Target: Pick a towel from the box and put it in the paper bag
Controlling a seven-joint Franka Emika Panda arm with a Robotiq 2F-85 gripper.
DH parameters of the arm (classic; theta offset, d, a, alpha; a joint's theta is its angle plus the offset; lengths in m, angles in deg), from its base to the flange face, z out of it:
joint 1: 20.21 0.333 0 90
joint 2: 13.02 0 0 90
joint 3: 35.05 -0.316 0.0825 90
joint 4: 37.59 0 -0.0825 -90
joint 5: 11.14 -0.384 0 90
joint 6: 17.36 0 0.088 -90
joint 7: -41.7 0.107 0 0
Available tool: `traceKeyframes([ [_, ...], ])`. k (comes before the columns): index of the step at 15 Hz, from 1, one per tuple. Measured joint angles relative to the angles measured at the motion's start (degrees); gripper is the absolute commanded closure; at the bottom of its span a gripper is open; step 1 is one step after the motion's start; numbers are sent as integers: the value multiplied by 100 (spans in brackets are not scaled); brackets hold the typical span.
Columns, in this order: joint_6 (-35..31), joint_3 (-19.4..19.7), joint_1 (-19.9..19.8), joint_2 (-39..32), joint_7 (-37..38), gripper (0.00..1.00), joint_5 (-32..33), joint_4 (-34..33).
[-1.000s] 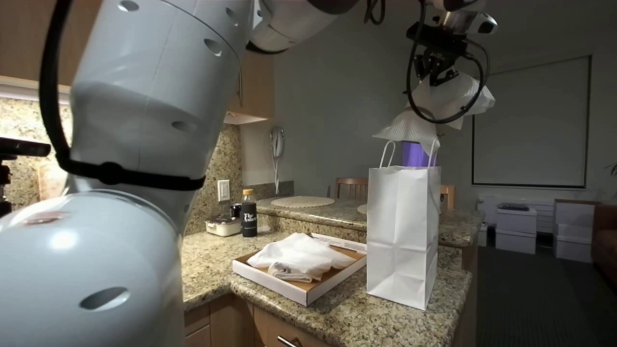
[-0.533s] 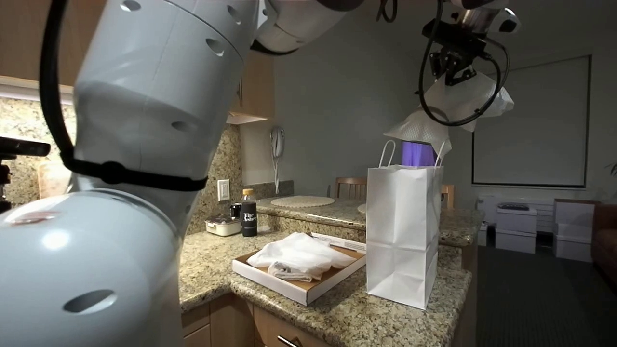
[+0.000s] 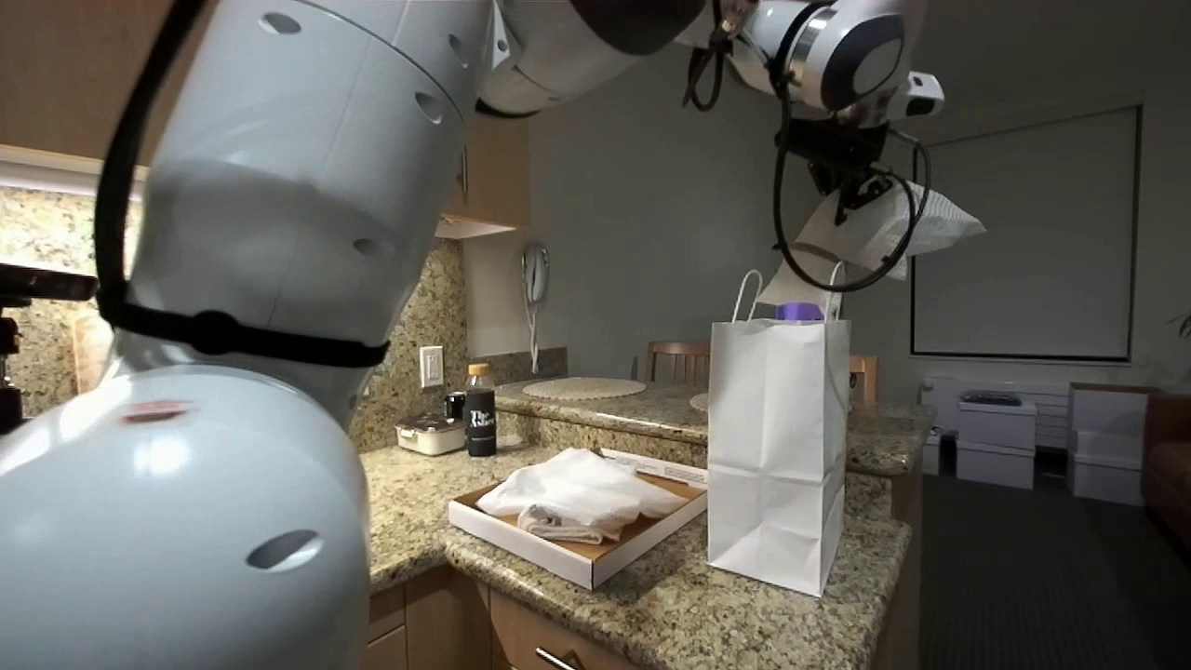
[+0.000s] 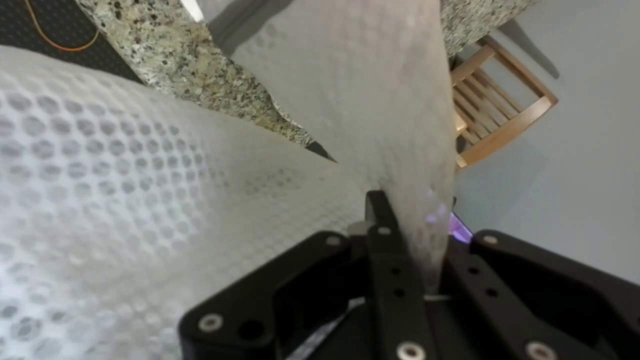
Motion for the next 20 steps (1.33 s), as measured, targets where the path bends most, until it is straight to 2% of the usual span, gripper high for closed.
traceKeyframes([
  [5,-1379,374,737,23,1124,97,1373,766],
  [8,-1698,726,1079,130,1814,97,2301,1156],
  [12,-1722,1570,1897,404,2907,97,3971,1684],
  [14,-1719,1812,2241,578,3573,97,4918,1932],
  [17,-1558,1975,2676,911,4504,97,6209,2201],
  [20,-884,1929,3056,1233,5384,97,7577,2300],
])
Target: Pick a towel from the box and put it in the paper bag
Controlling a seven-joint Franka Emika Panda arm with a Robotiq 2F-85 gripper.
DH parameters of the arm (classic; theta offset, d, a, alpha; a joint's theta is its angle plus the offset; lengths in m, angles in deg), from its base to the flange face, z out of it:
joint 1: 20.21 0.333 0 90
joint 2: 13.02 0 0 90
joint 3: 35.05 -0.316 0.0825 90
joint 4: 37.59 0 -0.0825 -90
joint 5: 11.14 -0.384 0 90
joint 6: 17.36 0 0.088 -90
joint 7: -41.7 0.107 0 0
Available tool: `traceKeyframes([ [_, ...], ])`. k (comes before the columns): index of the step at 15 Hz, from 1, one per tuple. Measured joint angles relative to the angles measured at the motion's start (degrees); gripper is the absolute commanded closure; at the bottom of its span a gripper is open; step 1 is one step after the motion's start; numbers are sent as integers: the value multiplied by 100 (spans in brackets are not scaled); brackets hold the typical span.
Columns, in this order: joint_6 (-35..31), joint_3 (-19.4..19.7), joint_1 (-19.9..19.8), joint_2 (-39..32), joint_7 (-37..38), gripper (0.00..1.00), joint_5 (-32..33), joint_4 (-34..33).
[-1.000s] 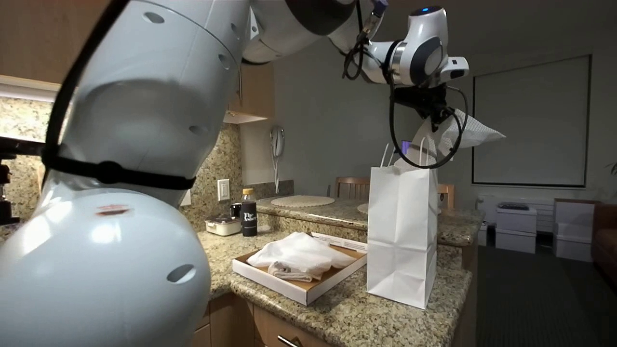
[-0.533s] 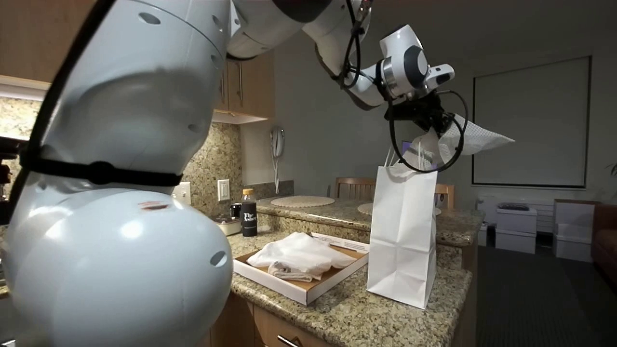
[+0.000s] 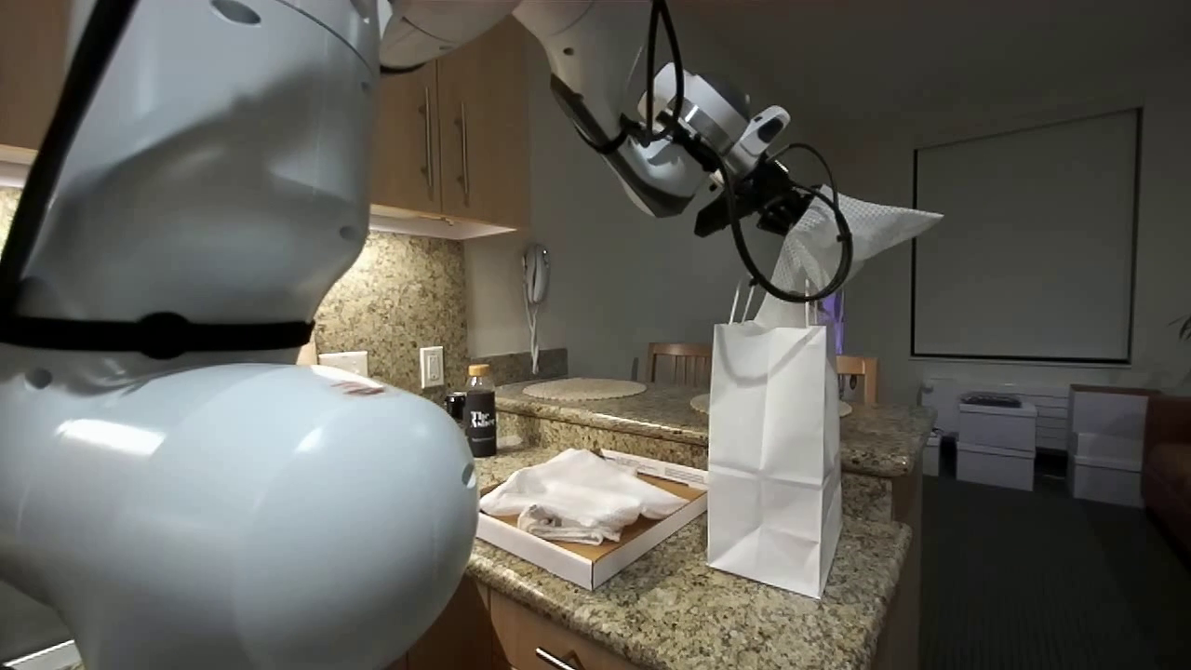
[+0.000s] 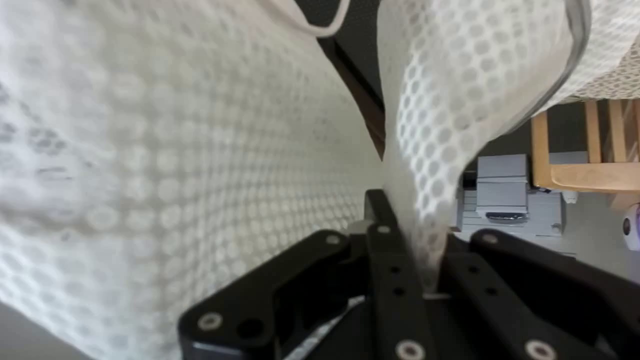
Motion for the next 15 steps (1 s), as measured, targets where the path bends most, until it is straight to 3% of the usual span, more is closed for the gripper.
traceKeyframes([
  [3,1251,-550,53,201,300,97,832,-13],
  [7,2945,-1173,56,148,238,97,1019,-130],
  [15,5110,-1439,55,-543,-320,97,1022,-891],
])
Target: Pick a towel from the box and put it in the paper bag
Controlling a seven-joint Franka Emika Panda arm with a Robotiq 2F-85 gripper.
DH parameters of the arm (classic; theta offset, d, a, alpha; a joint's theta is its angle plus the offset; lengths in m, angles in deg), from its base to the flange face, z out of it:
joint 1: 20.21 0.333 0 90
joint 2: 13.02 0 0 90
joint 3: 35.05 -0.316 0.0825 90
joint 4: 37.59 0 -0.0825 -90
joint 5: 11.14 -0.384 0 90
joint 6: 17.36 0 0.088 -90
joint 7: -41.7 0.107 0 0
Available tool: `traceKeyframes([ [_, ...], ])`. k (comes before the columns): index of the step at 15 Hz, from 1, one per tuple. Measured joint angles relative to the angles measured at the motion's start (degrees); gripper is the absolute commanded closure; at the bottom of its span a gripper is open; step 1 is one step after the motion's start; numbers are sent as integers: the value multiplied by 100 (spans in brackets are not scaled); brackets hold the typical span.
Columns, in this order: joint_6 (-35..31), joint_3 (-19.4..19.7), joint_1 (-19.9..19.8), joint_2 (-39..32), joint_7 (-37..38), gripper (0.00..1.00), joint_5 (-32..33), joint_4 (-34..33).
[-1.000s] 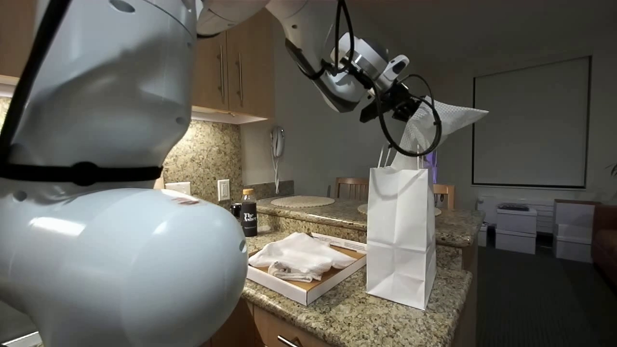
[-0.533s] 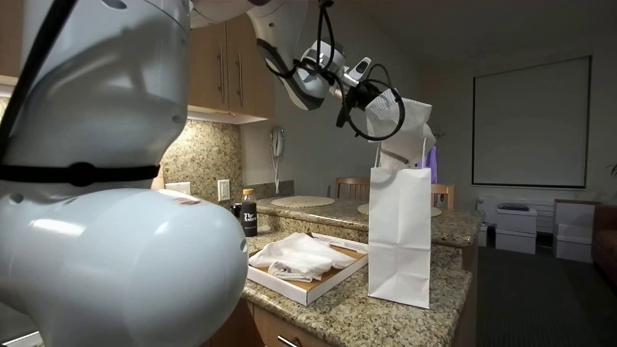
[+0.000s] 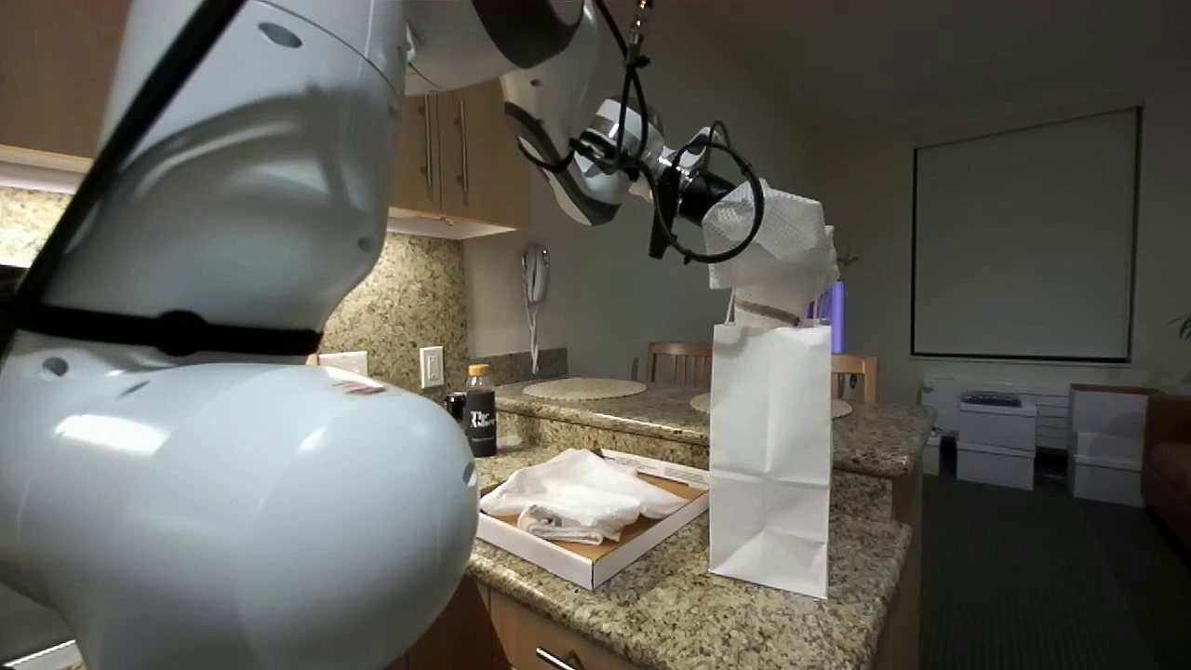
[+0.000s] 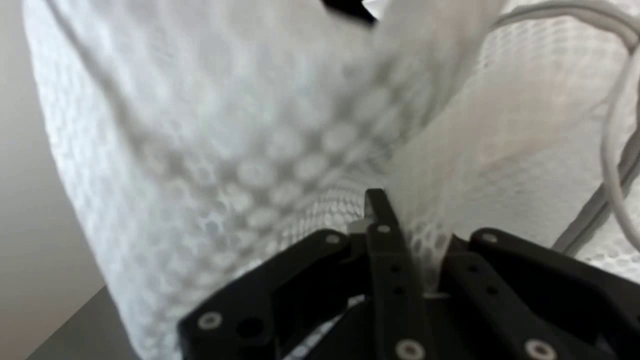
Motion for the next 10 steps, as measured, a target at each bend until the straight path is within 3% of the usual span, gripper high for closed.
traceKeyframes([
  [3,629,-4,-1,-390,-689,97,-9,-420],
  [7,975,-4,-8,-818,-1876,98,-167,-999],
  [8,1004,-4,-8,-871,-2148,72,-236,-1119],
  [10,1064,-4,-8,-910,-2581,67,-392,-1326],
])
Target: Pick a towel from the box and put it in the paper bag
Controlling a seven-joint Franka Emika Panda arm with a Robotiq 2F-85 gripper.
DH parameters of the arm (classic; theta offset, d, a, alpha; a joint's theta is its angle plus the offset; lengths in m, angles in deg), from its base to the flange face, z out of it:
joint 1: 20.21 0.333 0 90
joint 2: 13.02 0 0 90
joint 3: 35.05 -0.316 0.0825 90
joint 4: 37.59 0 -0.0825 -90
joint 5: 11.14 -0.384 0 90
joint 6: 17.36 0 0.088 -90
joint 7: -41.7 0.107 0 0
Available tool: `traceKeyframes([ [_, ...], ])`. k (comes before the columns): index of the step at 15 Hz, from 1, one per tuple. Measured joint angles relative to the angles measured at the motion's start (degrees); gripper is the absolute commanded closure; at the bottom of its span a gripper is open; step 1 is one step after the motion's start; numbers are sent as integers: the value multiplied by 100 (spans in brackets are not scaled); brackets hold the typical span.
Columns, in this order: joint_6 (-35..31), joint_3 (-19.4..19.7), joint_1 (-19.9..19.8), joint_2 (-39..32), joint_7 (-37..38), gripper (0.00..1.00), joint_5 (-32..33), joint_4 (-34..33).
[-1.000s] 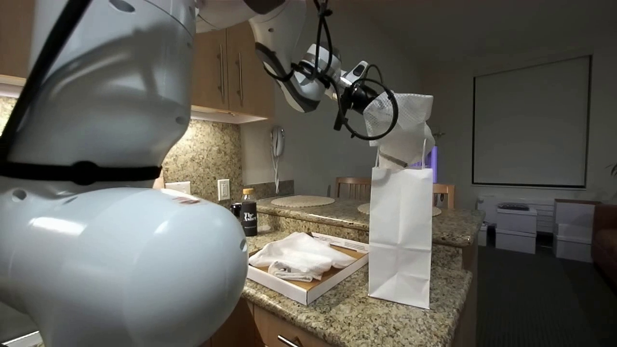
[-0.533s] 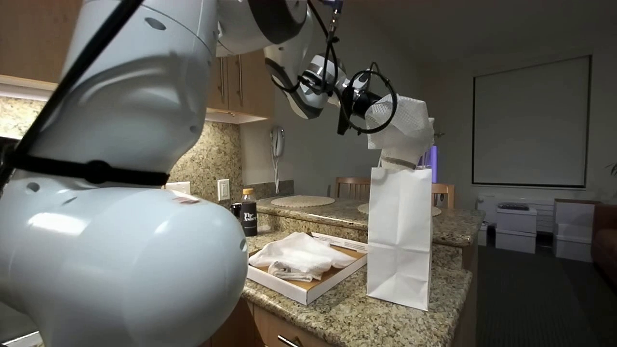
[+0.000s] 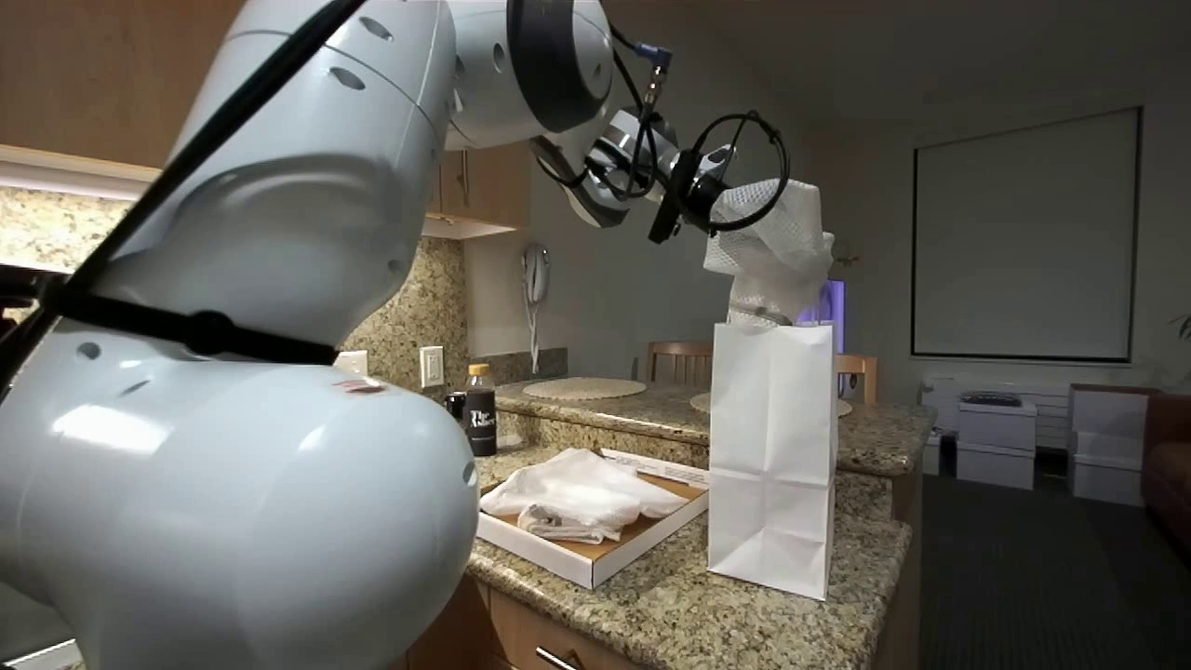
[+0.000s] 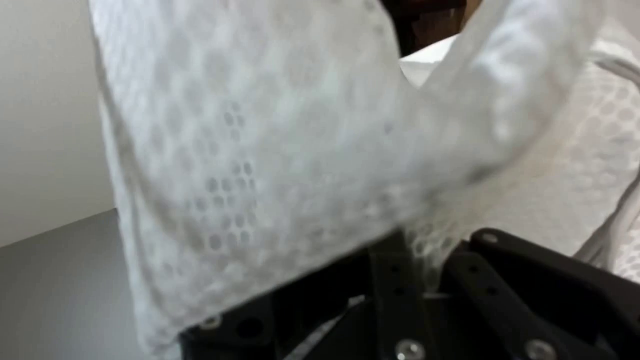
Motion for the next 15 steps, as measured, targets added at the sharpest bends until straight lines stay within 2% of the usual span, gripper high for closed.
traceKeyframes([
  [5,641,6,1,-92,-873,34,-296,-578],
  [10,1236,23,5,-463,-1302,3,-307,-1146],
  [12,1231,13,-1,-568,-1345,0,-423,-1348],
  [15,1088,-78,-81,-544,-1345,0,-977,-1664],
])
